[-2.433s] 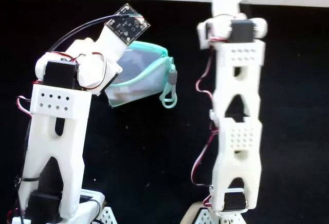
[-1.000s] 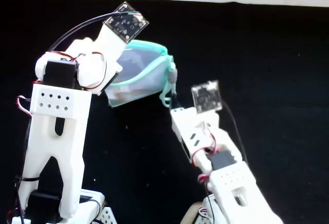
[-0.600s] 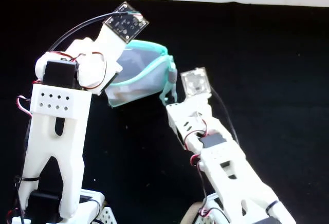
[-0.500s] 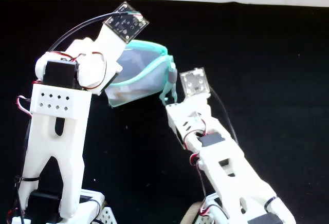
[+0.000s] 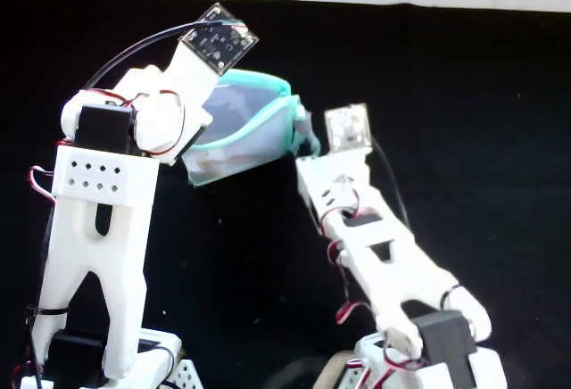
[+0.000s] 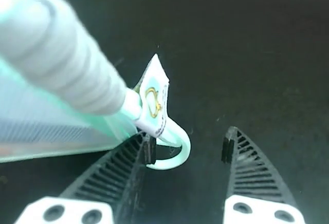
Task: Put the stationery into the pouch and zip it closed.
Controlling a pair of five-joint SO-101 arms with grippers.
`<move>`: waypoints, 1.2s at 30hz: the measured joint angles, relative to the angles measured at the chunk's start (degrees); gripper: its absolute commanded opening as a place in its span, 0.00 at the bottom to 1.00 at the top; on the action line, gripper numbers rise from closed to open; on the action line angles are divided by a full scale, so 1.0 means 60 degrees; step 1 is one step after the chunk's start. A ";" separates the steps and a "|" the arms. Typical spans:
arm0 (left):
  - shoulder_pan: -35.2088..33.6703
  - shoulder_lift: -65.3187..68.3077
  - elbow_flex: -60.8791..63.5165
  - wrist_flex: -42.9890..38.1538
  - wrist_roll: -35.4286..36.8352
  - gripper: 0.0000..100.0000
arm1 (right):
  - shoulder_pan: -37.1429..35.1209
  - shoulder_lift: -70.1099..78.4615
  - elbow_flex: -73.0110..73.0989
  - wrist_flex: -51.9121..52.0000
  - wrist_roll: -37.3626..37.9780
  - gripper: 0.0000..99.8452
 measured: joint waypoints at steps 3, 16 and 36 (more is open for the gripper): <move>0.0000 0.0000 0.0000 0.0000 0.0000 0.01 | -0.0029 0.0454 -0.0410 -0.0044 0.0000 0.22; 0.0000 0.0000 0.0000 0.0000 0.0000 0.01 | 0.0059 0.0542 -0.0806 -0.0293 0.0000 0.22; 0.0000 0.0000 0.0000 0.0000 0.0000 0.01 | 0.0044 0.0147 -0.0718 -0.0308 0.0176 0.22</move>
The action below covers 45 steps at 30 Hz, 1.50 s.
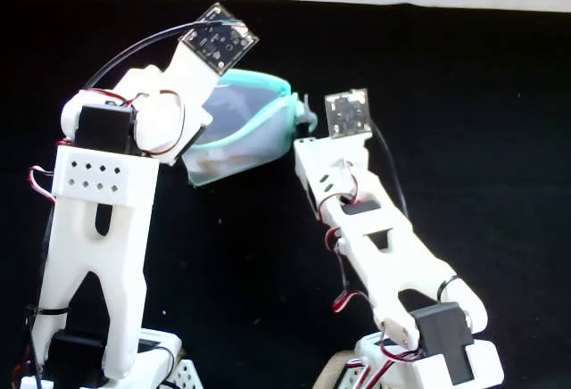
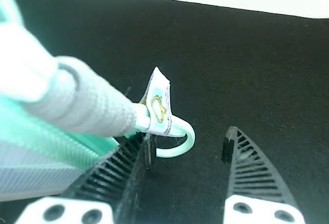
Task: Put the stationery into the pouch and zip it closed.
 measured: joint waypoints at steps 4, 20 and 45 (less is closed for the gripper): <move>0.0000 0.0000 0.0000 0.0000 0.0000 0.01 | 0.0000 0.0000 0.0000 0.0000 0.0469 0.22; 0.0000 0.0000 0.0000 0.0000 0.0000 0.01 | 0.0044 0.2784 -0.1963 -0.0059 0.0557 0.13; 0.0000 0.0000 0.0000 0.0000 0.0000 0.01 | 0.3092 -0.2300 -0.1875 0.0264 0.0557 0.01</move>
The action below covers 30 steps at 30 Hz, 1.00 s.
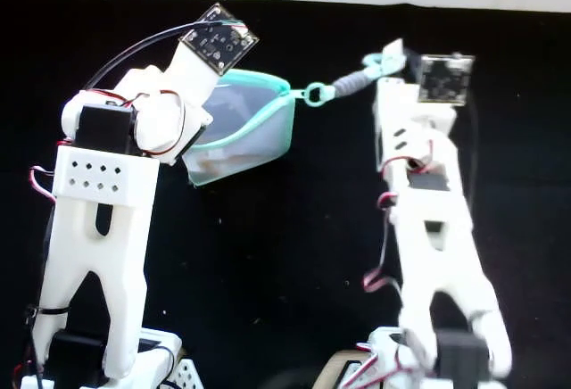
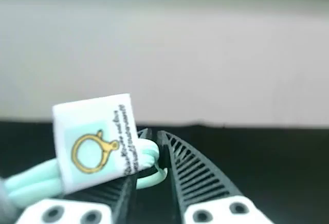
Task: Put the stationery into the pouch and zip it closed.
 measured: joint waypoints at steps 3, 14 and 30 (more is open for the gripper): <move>0.0190 0.0000 0.0000 0.0000 0.0000 0.01 | -0.0088 -0.1231 -0.0176 0.0527 0.0000 0.01; 0.1201 0.0000 0.0000 -0.0147 -0.0029 0.01 | -0.1817 -0.3077 -0.4498 0.5758 0.0044 0.01; 0.1919 0.0615 0.0132 -0.0205 0.0425 0.01 | -0.3736 -0.3048 -0.6799 0.7707 0.0059 0.01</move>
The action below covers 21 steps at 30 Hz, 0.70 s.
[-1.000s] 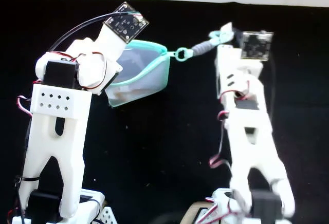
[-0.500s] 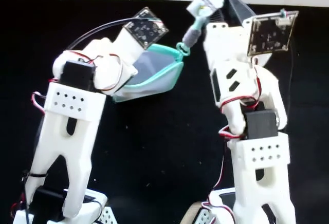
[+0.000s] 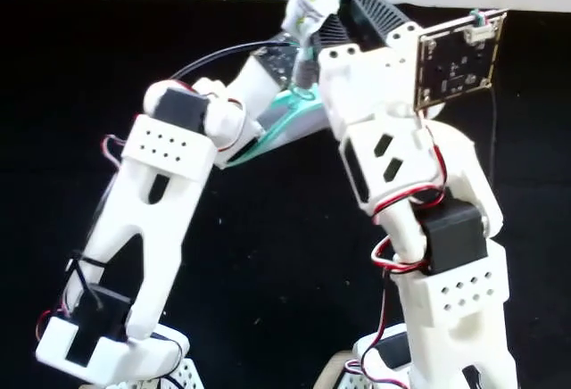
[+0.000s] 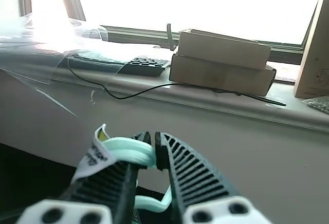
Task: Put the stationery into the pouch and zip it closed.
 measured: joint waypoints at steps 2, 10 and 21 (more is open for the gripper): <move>0.0029 0.0029 0.0000 0.0000 0.0000 0.01 | -0.0059 0.0000 0.0000 0.0000 0.0000 0.01; 0.0059 -0.0557 -0.0454 0.0527 0.0000 0.18 | 0.0762 -0.0015 -0.0015 0.0000 0.0000 0.01; 0.0029 -0.4176 -0.3341 0.2491 -0.0044 0.10 | 0.2051 -0.0190 -0.0059 -0.0425 -0.0015 0.01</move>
